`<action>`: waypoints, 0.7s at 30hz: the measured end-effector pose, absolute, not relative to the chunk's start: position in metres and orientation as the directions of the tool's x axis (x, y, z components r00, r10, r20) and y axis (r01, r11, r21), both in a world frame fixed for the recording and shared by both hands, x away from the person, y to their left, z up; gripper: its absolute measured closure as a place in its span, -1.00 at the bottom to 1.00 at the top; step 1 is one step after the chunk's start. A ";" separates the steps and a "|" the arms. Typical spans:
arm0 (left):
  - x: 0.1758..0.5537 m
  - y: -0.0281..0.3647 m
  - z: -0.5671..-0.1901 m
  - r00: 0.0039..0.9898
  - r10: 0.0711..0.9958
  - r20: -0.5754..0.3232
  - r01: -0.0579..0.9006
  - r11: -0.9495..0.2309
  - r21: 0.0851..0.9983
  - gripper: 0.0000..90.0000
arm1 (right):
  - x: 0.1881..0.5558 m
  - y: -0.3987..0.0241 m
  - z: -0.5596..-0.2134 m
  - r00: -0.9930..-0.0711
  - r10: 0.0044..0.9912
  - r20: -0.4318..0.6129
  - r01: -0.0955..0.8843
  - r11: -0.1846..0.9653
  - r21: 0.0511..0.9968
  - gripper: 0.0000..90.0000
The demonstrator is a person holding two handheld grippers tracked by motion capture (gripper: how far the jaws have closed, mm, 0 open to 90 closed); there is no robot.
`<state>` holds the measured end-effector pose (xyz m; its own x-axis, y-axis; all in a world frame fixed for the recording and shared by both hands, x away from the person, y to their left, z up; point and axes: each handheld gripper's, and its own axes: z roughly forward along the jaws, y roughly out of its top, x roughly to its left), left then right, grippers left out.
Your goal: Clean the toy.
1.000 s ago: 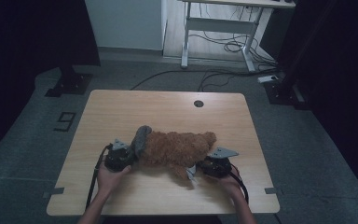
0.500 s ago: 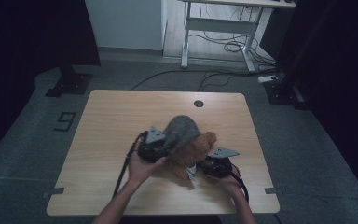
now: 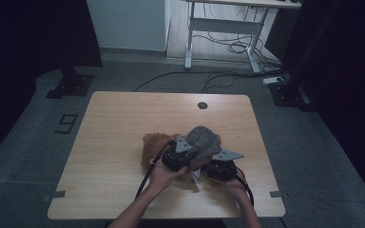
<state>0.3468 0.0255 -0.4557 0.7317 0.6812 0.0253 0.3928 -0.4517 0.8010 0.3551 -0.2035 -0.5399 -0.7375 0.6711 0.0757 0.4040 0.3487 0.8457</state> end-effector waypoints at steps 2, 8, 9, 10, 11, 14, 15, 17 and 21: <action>0.347 0.030 -0.455 0.723 0.690 0.037 0.392 -0.454 0.800 0.70 | 0.355 -0.204 -0.540 -0.738 0.670 0.078 0.405 0.348 0.845 0.32; 0.338 0.077 -0.449 0.658 0.748 0.089 0.390 -0.439 0.810 0.70 | 0.355 -0.204 -0.540 -0.739 0.670 0.075 0.403 0.350 0.846 0.32; 0.337 0.097 -0.449 0.646 0.761 0.054 0.404 -0.401 0.822 0.70 | 0.355 -0.204 -0.540 -0.740 0.669 0.076 0.402 0.349 0.847 0.32; 0.337 0.097 -0.449 0.646 0.761 0.054 0.404 -0.401 0.822 0.70 | 0.355 -0.204 -0.540 -0.740 0.669 0.076 0.402 0.349 0.847 0.32; 0.335 0.111 -0.446 0.623 0.780 0.054 0.405 -0.381 0.831 0.70 | 0.355 -0.203 -0.540 -0.740 0.669 0.073 0.400 0.350 0.847 0.32; 0.335 0.132 -0.444 0.576 0.814 0.069 0.416 -0.365 0.833 0.70 | 0.355 -0.203 -0.540 -0.739 0.669 0.074 0.401 0.349 0.847 0.32; 0.336 0.137 -0.447 0.566 0.822 0.063 0.430 -0.360 0.828 0.70 | 0.355 -0.204 -0.540 -0.740 0.669 0.075 0.401 0.349 0.847 0.32; 0.338 0.146 -0.455 0.559 0.828 0.041 0.460 -0.351 0.815 0.70 | 0.355 -0.204 -0.540 -0.740 0.669 0.075 0.401 0.349 0.847 0.32; 0.340 0.157 -0.471 0.546 0.838 -0.006 0.495 -0.317 0.809 0.70 | 0.355 -0.202 -0.540 -0.742 0.667 0.072 0.399 0.353 0.846 0.31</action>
<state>0.3398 0.1573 -0.4711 0.5461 0.8377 -0.0056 0.4952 -0.3175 0.8087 0.3549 -0.2024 -0.5405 -0.7415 0.6671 0.0720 0.3995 0.3527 0.8462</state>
